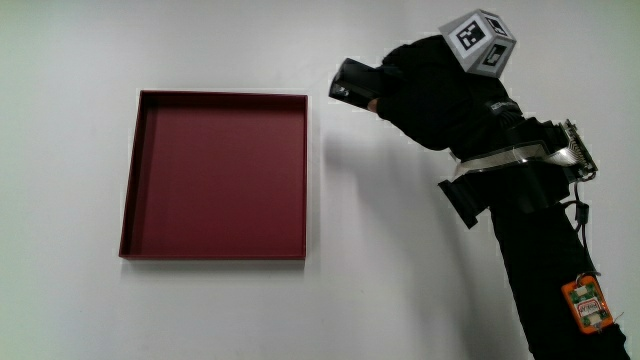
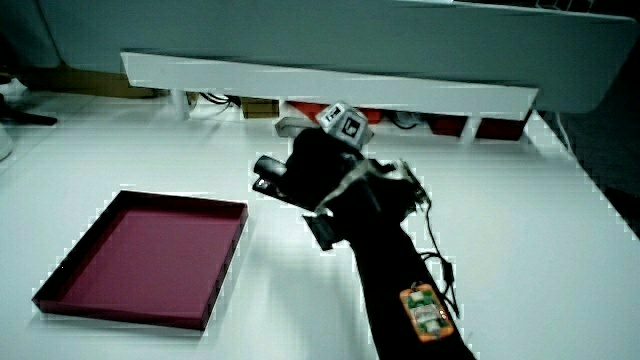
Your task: Place stapper on desk
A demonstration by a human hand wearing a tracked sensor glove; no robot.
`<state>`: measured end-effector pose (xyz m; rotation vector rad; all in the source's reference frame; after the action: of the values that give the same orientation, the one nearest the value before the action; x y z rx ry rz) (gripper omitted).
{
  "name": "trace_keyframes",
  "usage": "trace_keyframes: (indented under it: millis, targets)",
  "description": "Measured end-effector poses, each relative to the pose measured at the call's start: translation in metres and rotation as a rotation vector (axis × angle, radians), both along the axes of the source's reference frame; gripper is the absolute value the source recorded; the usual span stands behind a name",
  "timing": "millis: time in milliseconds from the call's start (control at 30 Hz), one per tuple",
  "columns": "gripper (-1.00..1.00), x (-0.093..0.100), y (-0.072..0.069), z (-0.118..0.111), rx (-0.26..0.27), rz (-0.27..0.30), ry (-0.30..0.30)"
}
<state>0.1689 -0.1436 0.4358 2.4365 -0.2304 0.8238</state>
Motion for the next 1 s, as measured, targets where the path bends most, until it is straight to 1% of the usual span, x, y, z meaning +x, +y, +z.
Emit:
trace_keyframes:
  millis: [33, 67, 100, 233, 300, 333, 367, 400, 467, 500, 533, 567, 600, 633, 833, 933, 1000]
  targets:
    - [0.0, 0.003, 0.0, 0.005, -0.005, 0.014, 0.01]
    - [0.0, 0.005, 0.001, 0.008, -0.02, 0.005, 0.004]
    - [0.0, 0.007, 0.001, 0.012, -0.024, 0.021, 0.01]
    - [0.0, 0.014, 0.004, 0.03, -0.049, 0.044, 0.037]
    - [0.0, 0.016, 0.005, 0.037, -0.054, 0.043, 0.05]
    - [0.0, 0.018, 0.006, 0.042, -0.066, 0.05, 0.048]
    - [0.0, 0.018, 0.008, 0.042, -0.066, 0.055, 0.042]
    - [0.0, 0.019, 0.008, 0.045, -0.069, 0.055, 0.052]
    - [0.0, 0.022, 0.01, 0.051, -0.075, 0.06, 0.049]
    - [0.0, 0.023, 0.01, 0.056, -0.146, 0.05, 0.043]
    - [0.0, 0.023, 0.012, 0.056, -0.088, 0.066, 0.057]
    - [0.0, 0.025, 0.012, 0.062, -0.089, 0.071, 0.074]
    - [0.0, 0.024, 0.013, 0.061, -0.091, 0.065, 0.068]
    - [0.0, 0.026, 0.014, 0.064, -0.092, 0.074, 0.066]
    - [0.0, 0.027, 0.016, 0.067, -0.088, 0.083, 0.059]
    - [-0.12, 0.028, 0.017, 0.067, -0.088, 0.08, 0.055]
    - [-0.21, 0.028, 0.017, 0.069, -0.099, 0.083, 0.051]
